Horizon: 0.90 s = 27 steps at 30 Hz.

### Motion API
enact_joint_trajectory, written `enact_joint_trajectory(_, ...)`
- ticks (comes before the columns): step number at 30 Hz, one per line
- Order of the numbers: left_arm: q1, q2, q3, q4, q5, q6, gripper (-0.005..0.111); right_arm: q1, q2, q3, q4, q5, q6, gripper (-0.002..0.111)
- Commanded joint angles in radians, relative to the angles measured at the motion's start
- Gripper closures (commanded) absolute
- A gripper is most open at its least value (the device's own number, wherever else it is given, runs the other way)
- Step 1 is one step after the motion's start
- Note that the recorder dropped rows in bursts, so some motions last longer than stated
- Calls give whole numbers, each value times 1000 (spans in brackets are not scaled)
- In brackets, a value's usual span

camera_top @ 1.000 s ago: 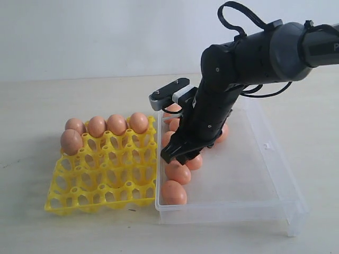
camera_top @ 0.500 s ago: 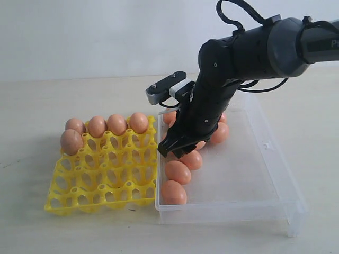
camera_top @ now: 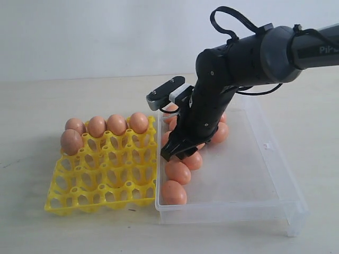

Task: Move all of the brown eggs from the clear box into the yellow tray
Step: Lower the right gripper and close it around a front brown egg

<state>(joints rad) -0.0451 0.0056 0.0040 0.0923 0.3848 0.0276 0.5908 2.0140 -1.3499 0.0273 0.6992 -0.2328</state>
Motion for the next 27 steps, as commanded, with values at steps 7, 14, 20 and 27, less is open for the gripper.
enact_joint_trajectory(7,-5,-6,-4,-1,-6,-5,107,-5,50,-7,-7,-24,-4,60)
enact_joint_trajectory(14,-5,-6,-4,-1,-6,-5,107,-5,86,-7,-5,-42,-4,60)
enact_joint_trajectory(20,-5,-6,-4,-1,-6,-5,107,2,114,-4,1,-42,-4,60)
enact_joint_trajectory(27,-5,-6,-4,-1,-6,-5,107,2,116,-4,20,-38,15,50)
